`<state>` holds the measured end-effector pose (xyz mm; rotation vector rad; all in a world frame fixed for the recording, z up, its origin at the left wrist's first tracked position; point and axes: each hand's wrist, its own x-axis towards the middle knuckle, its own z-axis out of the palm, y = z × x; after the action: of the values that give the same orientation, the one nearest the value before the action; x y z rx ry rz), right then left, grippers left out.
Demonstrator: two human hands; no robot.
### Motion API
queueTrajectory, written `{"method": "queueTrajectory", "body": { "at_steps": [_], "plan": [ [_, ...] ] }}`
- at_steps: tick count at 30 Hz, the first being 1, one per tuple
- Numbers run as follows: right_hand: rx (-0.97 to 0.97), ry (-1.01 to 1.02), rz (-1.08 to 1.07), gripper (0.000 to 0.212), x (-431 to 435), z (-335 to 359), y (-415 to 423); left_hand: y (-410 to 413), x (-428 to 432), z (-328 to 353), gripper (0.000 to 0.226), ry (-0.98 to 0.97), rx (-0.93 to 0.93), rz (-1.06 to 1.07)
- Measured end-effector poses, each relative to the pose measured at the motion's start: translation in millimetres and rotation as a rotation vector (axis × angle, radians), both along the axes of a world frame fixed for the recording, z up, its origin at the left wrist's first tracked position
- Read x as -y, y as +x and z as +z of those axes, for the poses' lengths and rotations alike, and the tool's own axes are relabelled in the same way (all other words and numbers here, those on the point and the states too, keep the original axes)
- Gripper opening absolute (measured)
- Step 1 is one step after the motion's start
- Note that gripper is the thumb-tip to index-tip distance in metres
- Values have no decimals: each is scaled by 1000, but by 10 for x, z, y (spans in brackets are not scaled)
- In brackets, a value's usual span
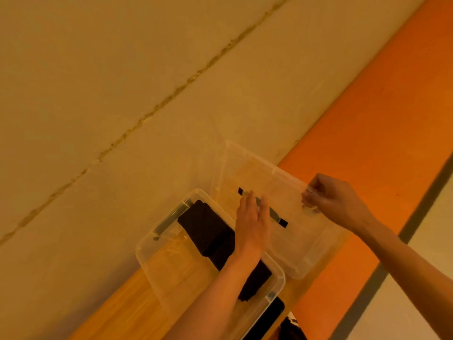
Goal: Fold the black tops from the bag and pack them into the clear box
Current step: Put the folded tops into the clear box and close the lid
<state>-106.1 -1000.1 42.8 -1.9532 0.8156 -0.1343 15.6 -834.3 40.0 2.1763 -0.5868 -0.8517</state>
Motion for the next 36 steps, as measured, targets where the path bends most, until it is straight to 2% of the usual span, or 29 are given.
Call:
{"method": "queueTrajectory", "body": {
  "at_steps": [2,4,6,10,12,14,16,17,19,21,23,26,28,31,33,36],
  "plan": [
    [23,-126,20,14,-267,184,113,56,49,246,35,-134,-237,170],
    [30,-251,17,18,-492,315,247,158,48,401,29,-236,-438,352],
    [55,-369,24,18,-714,406,350,272,-8,474,25,-266,-559,495],
    [-29,-530,139,15,-1204,480,337,376,-245,580,44,-449,-690,858],
    [-69,-539,211,12,-1436,535,283,410,-396,604,54,-503,-695,907],
    [-114,-521,316,22,-1640,566,245,426,-529,596,55,-380,-636,855],
    [-169,-488,464,35,-1810,566,200,434,-692,514,33,-273,-536,812],
    [-164,-505,540,44,-1856,519,186,423,-781,470,21,-278,-508,830],
    [-128,-511,604,62,-1824,373,204,395,-983,363,17,-328,-504,877],
    [-123,-484,505,69,-1642,134,295,335,-1210,312,25,-423,-504,905],
    [-220,-467,361,77,-1450,-94,418,263,-1467,279,28,-516,-467,934],
    [-369,-378,270,92,-1376,-360,547,119,-1867,191,29,-553,-314,999],
    [-343,-268,325,91,-1475,-466,580,43,-2092,75,31,-451,-100,1025],
    [-240,-299,399,84,-1658,-565,638,-47,-2389,-228,30,-221,211,952],
    [-212,-369,405,80,-1745,-596,662,-119,-2525,-452,40,11,308,891],
    [-189,-467,475,71,-1782,-670,658,-235,-2628,-700,64,150,325,768]
  ]
}}
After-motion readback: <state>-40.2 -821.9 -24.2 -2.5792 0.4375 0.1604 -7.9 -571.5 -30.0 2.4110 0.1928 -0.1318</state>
